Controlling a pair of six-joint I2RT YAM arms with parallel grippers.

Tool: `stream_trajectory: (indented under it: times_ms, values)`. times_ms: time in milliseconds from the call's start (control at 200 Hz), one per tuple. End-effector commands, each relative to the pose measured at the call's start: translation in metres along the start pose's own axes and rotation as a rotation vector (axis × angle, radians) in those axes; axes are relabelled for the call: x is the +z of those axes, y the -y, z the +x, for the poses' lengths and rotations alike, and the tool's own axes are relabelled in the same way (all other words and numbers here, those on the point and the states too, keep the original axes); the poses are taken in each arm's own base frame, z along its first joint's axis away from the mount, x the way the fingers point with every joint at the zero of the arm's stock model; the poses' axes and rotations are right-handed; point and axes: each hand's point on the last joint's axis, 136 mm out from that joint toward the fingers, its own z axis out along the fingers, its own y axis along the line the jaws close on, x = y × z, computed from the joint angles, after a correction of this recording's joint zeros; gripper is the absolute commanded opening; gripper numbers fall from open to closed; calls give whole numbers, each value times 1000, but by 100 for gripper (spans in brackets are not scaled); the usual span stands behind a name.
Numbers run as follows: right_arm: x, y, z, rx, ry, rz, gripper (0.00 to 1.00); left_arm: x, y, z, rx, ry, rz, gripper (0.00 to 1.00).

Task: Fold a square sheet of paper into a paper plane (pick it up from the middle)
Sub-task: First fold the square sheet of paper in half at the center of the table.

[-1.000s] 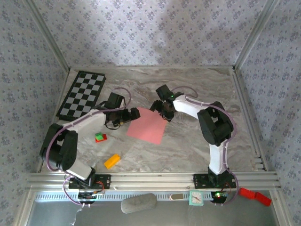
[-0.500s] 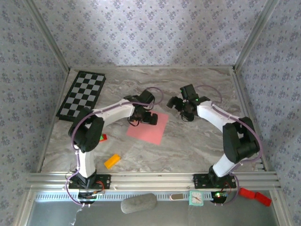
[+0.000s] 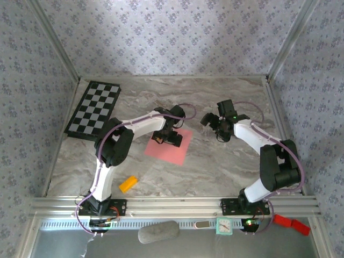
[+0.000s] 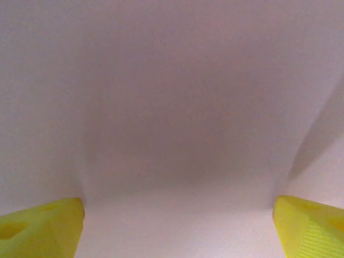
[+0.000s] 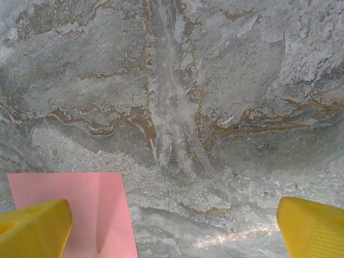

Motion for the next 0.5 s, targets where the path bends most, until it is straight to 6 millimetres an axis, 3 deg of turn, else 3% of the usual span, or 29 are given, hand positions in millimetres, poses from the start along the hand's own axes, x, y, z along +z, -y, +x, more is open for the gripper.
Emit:
stream_trajectory:
  times_ms: [0,495]
  values:
    - [-3,1,0,-4,2,-12,100,6,-3,7,13,-43,-32,89]
    - [2,2,2,7,-9,-9,100,22,-9,18,-1,-83,-51,81]
